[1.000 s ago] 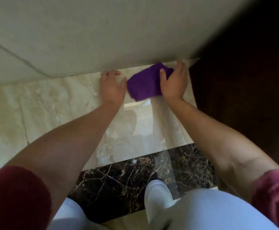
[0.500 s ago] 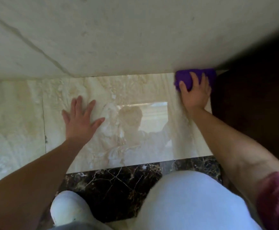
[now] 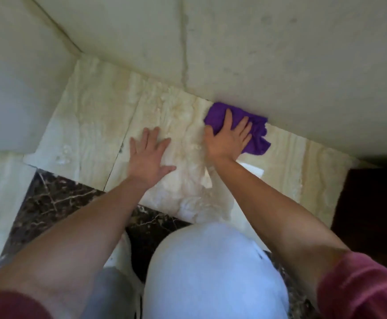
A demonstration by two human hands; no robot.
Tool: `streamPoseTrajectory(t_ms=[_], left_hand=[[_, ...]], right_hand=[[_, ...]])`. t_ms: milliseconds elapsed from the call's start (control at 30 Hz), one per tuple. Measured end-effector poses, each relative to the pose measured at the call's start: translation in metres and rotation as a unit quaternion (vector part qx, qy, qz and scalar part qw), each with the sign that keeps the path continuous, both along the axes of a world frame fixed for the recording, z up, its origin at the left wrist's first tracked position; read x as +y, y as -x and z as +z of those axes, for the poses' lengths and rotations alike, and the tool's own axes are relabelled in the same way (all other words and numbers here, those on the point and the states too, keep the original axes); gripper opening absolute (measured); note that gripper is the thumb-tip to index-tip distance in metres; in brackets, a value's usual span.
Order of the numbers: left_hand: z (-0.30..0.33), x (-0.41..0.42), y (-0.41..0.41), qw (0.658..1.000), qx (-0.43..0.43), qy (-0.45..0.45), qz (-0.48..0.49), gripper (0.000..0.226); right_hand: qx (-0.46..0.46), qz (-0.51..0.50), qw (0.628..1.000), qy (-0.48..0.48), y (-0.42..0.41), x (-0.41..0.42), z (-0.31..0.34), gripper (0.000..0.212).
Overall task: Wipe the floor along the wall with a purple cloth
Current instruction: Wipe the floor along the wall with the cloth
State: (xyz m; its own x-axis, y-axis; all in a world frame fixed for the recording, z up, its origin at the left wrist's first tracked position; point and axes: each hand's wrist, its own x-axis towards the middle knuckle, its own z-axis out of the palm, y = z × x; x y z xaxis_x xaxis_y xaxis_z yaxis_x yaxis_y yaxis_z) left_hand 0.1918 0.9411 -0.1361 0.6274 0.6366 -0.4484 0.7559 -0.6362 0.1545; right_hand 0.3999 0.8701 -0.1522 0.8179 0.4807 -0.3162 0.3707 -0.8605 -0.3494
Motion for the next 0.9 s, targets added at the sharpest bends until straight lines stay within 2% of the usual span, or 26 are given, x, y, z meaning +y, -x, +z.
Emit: streamPoseTrajectory(t_ms=[133,267,333,467,600,700,767,900], left_hand=[[0.008,0.028,0.064,0.996,-0.003,0.010,0.090,0.088],[0.009,0.046,0.110,0.989,0.069,0.048,0.121,0.102],[0.005,0.046,0.115,0.988,0.073,0.067,0.122,0.105],[0.006,0.051,0.118,0.986,0.057,0.113,0.113,0.108],[0.012,0.066,0.138,0.987,0.051,0.109,0.110,0.109],[0.012,0.062,0.167,0.970,0.095,0.061,0.215,0.116],[0.006,0.054,0.180,0.958,0.084,0.071,0.264,0.118],[0.000,0.043,0.197,0.963,0.015,0.073,0.259,0.110]], right_hand=[[-0.060,0.058,0.996,-0.013,-0.029,-0.055,0.003,0.068],[-0.081,-0.034,0.996,0.014,-0.043,-0.059,-0.005,0.065],[-0.084,-0.014,0.996,0.018,-0.022,-0.031,-0.011,0.064],[-0.084,0.136,0.987,-0.013,0.054,0.064,-0.020,0.063],[-0.058,0.110,0.992,-0.007,0.111,0.146,-0.023,0.063],[-0.075,0.232,0.970,-0.018,0.127,0.169,-0.022,0.063],[-0.073,0.317,0.945,-0.032,0.138,0.192,-0.021,0.063],[-0.035,0.457,0.888,-0.045,0.153,0.267,-0.011,0.064]])
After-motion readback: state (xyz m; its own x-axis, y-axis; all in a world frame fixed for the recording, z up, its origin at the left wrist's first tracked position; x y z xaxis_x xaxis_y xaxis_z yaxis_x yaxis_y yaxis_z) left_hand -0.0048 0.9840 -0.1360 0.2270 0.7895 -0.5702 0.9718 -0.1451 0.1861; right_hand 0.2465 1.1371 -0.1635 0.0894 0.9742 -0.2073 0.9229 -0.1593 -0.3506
